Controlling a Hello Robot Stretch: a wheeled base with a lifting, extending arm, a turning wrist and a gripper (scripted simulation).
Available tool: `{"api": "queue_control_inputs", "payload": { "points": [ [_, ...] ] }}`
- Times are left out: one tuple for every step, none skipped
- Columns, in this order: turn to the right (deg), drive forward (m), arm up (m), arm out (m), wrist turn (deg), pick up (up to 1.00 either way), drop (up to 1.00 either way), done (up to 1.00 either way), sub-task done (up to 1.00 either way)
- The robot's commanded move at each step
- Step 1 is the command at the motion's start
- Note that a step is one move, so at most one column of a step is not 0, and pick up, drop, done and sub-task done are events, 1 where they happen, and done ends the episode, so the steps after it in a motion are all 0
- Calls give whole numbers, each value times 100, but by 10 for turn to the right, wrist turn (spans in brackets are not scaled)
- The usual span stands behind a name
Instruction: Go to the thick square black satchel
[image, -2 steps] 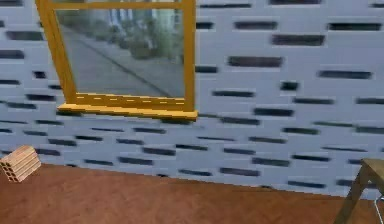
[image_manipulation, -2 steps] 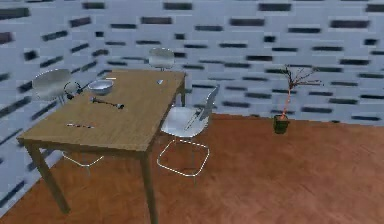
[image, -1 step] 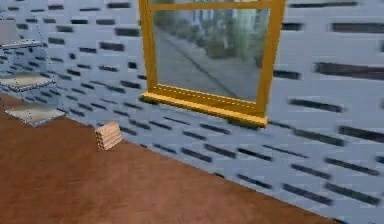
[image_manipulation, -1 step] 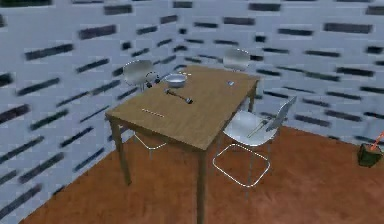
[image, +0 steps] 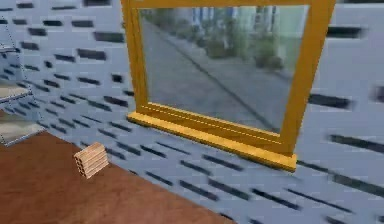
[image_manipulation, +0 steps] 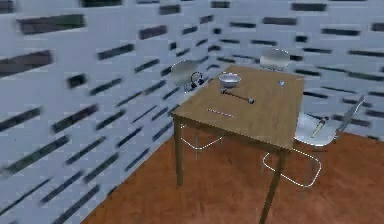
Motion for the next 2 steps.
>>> {"api": "queue_control_inputs", "payload": {
  "points": [
    [-450,0,0,0,0,0,0,0,0],
    [-120,0,0,0,0,0,0,0,0]
  ]
}}
